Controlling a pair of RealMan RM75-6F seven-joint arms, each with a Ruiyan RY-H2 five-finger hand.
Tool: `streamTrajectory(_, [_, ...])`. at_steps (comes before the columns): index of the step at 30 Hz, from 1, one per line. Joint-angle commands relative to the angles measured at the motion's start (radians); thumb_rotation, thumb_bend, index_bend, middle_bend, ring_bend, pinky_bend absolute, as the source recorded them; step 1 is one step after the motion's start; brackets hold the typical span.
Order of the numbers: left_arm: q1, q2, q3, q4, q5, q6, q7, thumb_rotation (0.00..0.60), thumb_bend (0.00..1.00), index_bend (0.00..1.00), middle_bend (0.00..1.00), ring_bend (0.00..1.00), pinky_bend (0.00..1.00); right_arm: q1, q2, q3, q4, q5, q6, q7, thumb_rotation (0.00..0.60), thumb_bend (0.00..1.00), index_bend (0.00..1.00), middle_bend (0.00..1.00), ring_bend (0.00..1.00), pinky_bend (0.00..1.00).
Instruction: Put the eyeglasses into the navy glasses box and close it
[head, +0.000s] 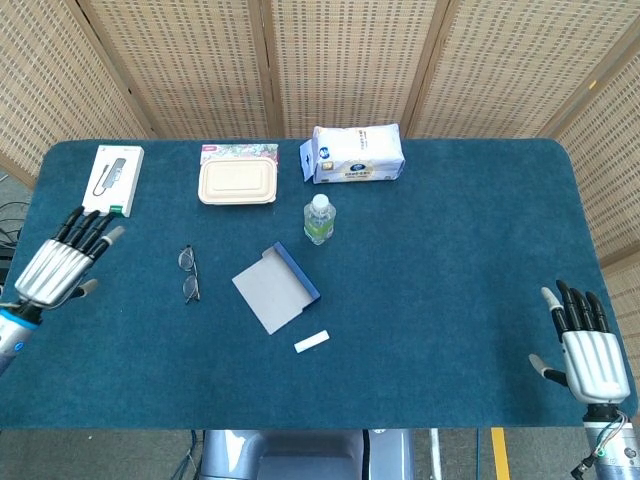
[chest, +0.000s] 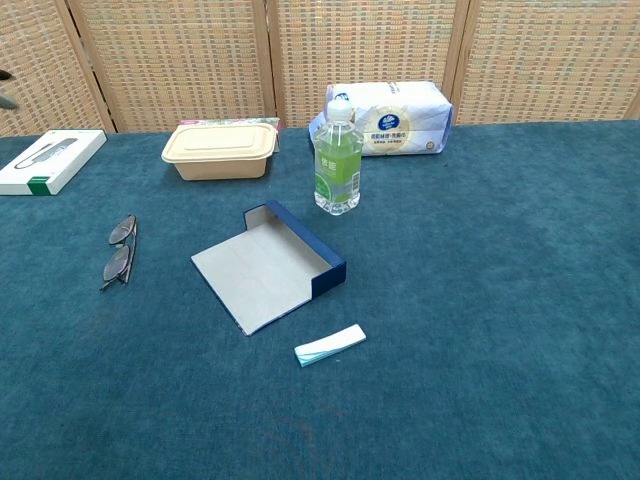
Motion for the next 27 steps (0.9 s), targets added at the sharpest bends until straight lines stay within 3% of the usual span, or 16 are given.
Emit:
streamTrajectory(1, [-0.134,-0.151,0.061,0.183,0.078,-0.080,-0.128,0.600,0.08,0.16,0.00,0.00,0.00,0.001,0.000,0.001,-0.002,0.003,-0.002,-0.005,0.600,0.21,0.00,0.00,0.00,0.00])
streamTrajectory(15, [-0.258,-0.310,0.153,0.367,0.104,-0.186,-0.192,0.600,0.20,0.26,0.00,0.00,0.00,-0.003,0.000,0.005,-0.007,0.021,0.000,-0.010,0.600,0.21,0.00,0.00,0.00,0.00])
streamTrajectory(27, [-0.278,-0.383,0.219,0.490,0.093,-0.242,-0.225,0.600,0.25,0.29,0.00,0.00,0.00,-0.006,0.000,0.005,-0.006,0.024,0.005,0.000,0.600,0.21,0.00,0.00,0.00,0.00])
